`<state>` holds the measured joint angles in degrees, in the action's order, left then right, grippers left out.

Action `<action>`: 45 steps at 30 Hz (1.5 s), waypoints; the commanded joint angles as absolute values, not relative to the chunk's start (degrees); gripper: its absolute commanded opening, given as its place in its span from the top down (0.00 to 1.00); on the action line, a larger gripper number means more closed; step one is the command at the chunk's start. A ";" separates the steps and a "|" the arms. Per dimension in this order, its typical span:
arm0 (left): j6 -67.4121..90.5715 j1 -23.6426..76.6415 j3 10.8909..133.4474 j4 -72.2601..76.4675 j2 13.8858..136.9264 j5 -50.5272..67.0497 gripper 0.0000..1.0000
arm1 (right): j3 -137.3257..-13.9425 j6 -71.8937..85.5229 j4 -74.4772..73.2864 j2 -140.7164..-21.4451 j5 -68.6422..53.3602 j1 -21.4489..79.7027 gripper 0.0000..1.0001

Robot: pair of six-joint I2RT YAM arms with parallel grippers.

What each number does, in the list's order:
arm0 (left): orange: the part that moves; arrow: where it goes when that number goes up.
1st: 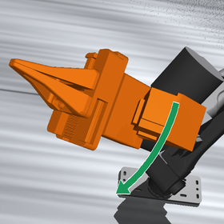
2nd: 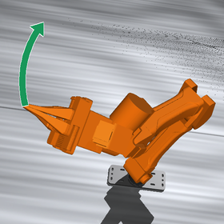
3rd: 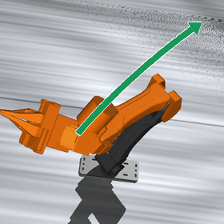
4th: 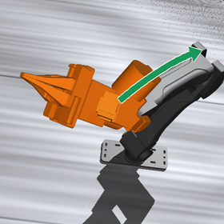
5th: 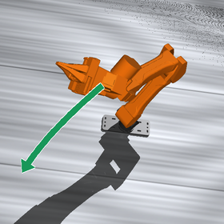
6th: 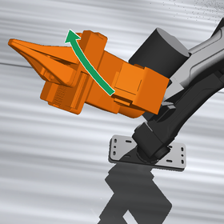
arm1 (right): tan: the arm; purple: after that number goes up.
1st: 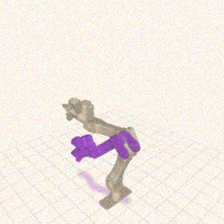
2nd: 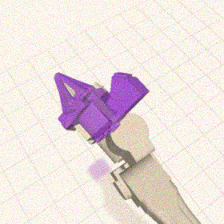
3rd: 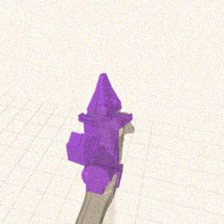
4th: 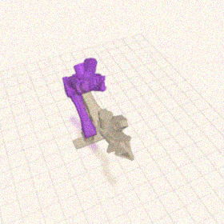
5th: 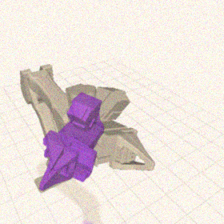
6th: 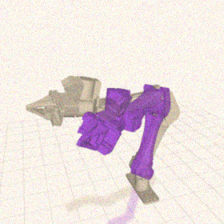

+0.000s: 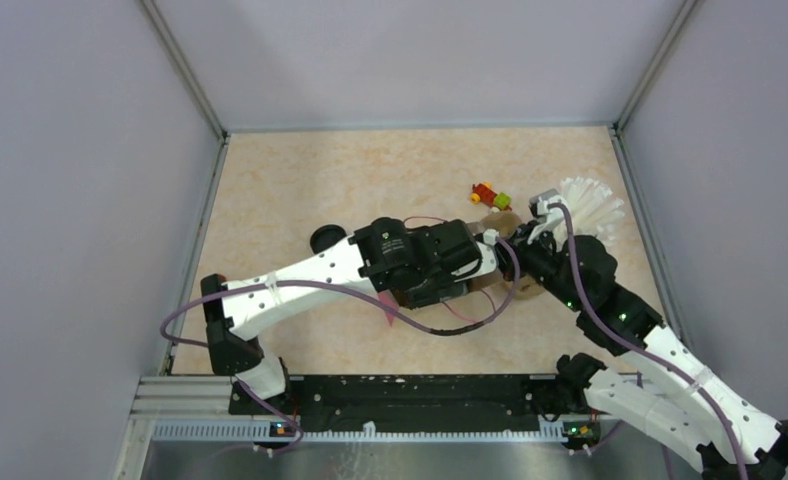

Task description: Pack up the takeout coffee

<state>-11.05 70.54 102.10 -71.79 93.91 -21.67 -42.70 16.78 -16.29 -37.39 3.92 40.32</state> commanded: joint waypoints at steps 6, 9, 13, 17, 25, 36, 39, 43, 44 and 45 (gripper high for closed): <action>-6.02 73.01 106.43 -75.96 98.70 -17.84 0.49 | -39.05 19.85 -20.31 -32.36 0.41 39.99 1.00; -5.44 73.69 107.24 -76.58 99.80 -18.08 0.49 | -40.00 21.65 -23.32 -32.34 0.46 40.02 0.97; -4.83 74.34 106.93 -77.01 100.61 -19.26 0.49 | -43.57 23.06 -27.99 -33.88 6.99 40.01 0.79; -4.55 74.53 107.10 -77.08 100.86 -19.79 0.49 | -49.03 20.30 -30.07 -38.23 9.39 40.02 0.75; -5.45 74.80 104.40 -76.73 100.42 -24.75 0.50 | -55.42 18.90 -32.52 -43.77 8.79 39.99 0.90; -6.31 75.47 102.94 -75.66 101.69 -28.17 0.50 | -59.53 17.41 -32.77 -43.95 6.83 39.93 0.76; -6.94 75.58 102.49 -75.18 101.48 -28.30 0.51 | -62.72 16.10 -34.77 -46.73 7.46 39.95 0.75; -7.99 75.59 100.75 -74.19 101.08 -28.77 0.50 | -66.80 14.20 -39.20 -50.70 8.38 39.87 0.75; -7.99 75.59 100.46 -74.18 101.15 -28.89 0.50 | -68.05 14.20 -40.83 -51.83 9.18 39.86 0.75; -8.01 75.59 100.38 -74.22 101.16 -28.96 0.50 | -68.69 14.05 -41.86 -52.58 9.66 39.80 0.76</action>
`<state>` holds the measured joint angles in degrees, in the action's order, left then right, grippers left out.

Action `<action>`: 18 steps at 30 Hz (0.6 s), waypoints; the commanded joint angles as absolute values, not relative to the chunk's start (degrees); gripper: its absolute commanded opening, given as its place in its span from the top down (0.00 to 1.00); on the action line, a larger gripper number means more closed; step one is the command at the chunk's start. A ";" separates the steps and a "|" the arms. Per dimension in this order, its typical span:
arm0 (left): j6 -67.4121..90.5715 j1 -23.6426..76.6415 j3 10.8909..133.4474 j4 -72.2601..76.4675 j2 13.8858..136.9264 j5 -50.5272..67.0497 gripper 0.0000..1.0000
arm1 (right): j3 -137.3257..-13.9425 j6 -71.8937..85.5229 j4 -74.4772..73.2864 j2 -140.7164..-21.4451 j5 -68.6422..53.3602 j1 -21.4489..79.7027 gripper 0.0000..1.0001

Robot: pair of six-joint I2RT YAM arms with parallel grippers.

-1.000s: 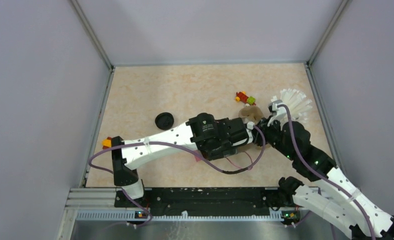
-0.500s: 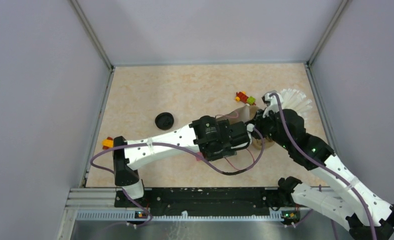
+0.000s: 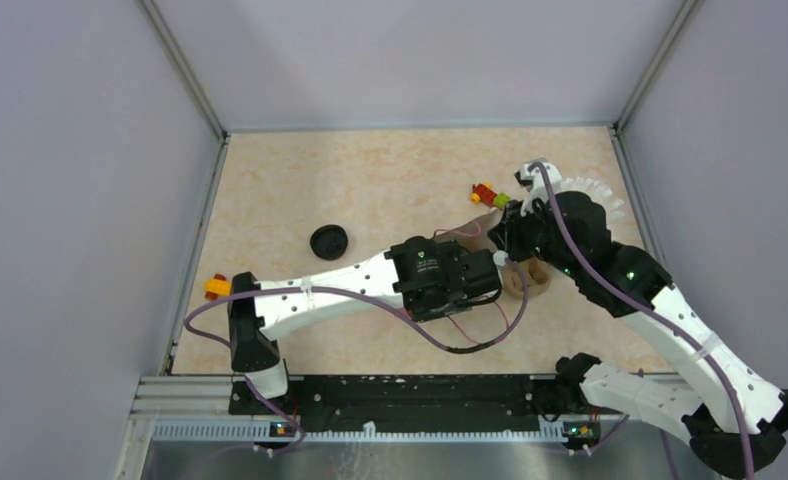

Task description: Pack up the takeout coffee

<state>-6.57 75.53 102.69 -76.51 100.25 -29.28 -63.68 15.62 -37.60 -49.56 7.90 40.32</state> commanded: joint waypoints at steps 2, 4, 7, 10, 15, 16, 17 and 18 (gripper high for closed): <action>-7.98 75.67 100.36 -74.26 101.03 -28.85 0.51 | -69.30 13.96 -42.51 -53.13 9.89 39.81 0.79; -7.82 75.67 100.20 -74.43 100.61 -28.82 0.51 | -69.63 13.91 -42.65 -53.01 10.72 39.79 0.81; -7.82 75.67 98.87 -74.44 99.25 -29.01 0.51 | -71.02 13.64 -43.67 -53.62 11.33 39.72 0.80; -8.02 75.67 97.52 -74.42 97.97 -29.17 0.51 | -72.44 13.75 -43.86 -54.97 9.08 39.68 0.78; -7.25 75.67 95.34 -74.81 95.91 -30.41 0.50 | -72.27 15.17 -43.38 -56.25 6.81 39.59 0.94; -7.19 75.67 94.86 -74.68 95.52 -30.27 0.51 | -71.89 15.53 -43.04 -55.99 6.48 39.63 0.96; -7.28 75.67 94.45 -74.52 95.15 -30.05 0.50 | -71.54 16.10 -42.98 -55.73 6.21 39.71 0.96; -7.33 75.67 94.14 -74.30 94.80 -29.86 0.50 | -71.51 16.59 -43.18 -55.59 5.86 39.70 0.94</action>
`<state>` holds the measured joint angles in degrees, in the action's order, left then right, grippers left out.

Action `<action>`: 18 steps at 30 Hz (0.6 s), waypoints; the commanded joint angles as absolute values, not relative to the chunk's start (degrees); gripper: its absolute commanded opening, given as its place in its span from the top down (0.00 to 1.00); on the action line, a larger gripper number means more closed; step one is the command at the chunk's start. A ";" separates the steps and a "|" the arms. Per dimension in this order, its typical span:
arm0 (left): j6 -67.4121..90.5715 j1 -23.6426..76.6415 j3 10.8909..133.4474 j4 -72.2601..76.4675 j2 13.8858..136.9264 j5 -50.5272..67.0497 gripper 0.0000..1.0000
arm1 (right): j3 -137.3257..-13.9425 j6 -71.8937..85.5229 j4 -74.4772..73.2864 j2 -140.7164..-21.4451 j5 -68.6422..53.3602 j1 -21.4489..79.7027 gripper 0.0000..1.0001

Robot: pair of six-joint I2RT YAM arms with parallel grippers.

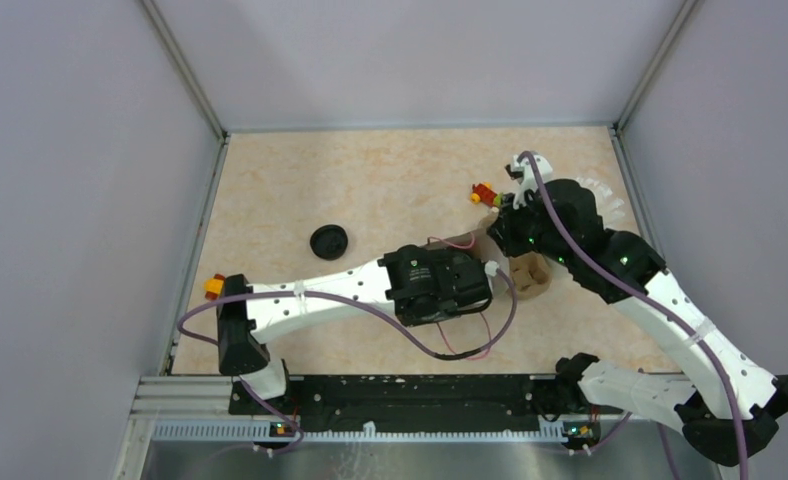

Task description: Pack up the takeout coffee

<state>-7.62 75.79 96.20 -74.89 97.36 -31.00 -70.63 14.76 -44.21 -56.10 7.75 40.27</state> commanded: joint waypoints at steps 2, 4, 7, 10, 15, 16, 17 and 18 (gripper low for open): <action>-7.40 75.67 93.79 -74.23 94.43 -29.92 0.51 | -72.26 17.68 -44.52 -55.42 5.56 39.66 0.85; -7.46 75.67 93.69 -74.22 94.27 -29.97 0.50 | -73.67 18.94 -45.91 -55.13 5.54 39.65 0.77; -7.57 75.67 93.62 -73.91 93.92 -29.84 0.50 | -75.52 20.23 -47.65 -55.19 5.28 39.64 0.72; -7.62 75.67 93.37 -73.92 93.78 -29.63 0.50 | -75.35 20.84 -48.77 -55.31 5.05 39.64 0.72; -7.94 75.67 93.52 -73.92 93.52 -29.49 0.50 | -74.75 20.84 -48.93 -55.29 5.86 39.64 0.76; -7.95 75.67 93.63 -73.89 93.52 -29.45 0.50 | -74.42 20.84 -48.89 -55.28 5.59 39.64 0.77; -7.96 75.67 93.84 -73.83 93.52 -29.32 0.50 | -73.69 20.80 -48.73 -55.33 5.28 39.64 0.78; -7.94 75.67 94.09 -73.76 93.52 -29.12 0.50 | -73.18 20.94 -48.79 -55.27 5.16 39.64 0.81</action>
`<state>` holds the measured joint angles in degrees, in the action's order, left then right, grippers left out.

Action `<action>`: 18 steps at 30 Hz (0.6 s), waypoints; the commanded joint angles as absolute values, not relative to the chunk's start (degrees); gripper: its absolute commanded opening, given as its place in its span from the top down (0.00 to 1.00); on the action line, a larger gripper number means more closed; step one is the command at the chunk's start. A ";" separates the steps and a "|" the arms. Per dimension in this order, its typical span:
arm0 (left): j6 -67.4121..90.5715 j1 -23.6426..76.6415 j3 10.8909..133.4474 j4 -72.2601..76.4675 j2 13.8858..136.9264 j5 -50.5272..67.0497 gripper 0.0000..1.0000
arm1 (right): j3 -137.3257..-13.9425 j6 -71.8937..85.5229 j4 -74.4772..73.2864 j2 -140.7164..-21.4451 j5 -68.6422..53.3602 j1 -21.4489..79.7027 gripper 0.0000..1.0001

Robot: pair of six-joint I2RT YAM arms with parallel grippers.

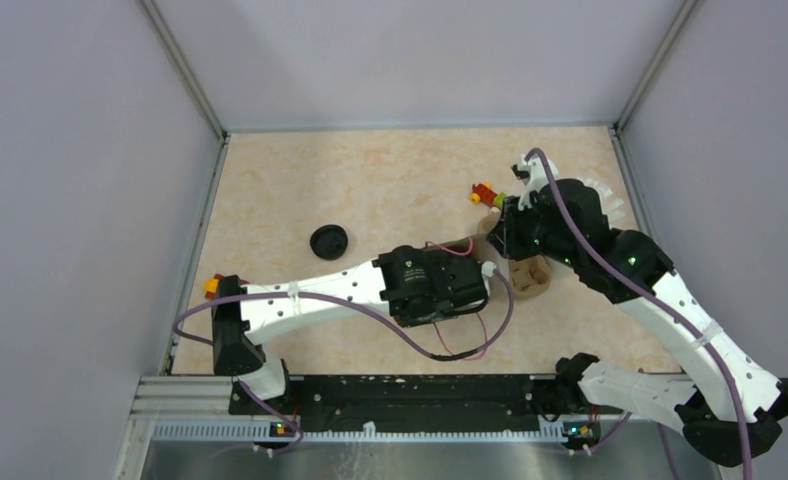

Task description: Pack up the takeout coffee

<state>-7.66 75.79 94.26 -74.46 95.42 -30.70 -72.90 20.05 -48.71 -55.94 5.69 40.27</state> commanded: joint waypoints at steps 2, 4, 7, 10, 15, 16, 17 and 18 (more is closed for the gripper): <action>-7.60 75.67 95.09 -73.48 93.55 -28.56 0.51 | -72.12 21.15 -48.89 -54.76 4.85 39.64 0.85; -7.58 75.74 96.02 -72.71 93.32 -27.49 0.51 | -71.12 21.63 -48.51 -53.90 5.03 39.65 0.87; -7.75 75.74 96.62 -71.17 92.91 -26.24 0.51 | -70.85 22.77 -48.12 -52.99 4.80 39.64 0.88; -7.38 75.76 96.77 -71.87 93.33 -26.44 0.51 | -74.11 23.61 -49.05 -53.38 4.88 39.64 0.78; -7.37 75.76 96.65 -72.06 93.71 -26.37 0.52 | -80.05 23.54 -51.48 -54.52 7.22 39.64 0.69; -7.33 75.76 96.86 -72.06 93.84 -26.44 0.52 | -80.48 23.42 -52.03 -54.69 7.75 39.64 0.68; -7.36 75.76 97.00 -72.05 93.94 -26.52 0.52 | -80.61 23.20 -52.51 -54.72 8.38 39.64 0.68; -7.43 75.76 97.10 -72.14 94.07 -26.54 0.52 | -80.55 23.05 -53.28 -54.66 8.99 39.64 0.68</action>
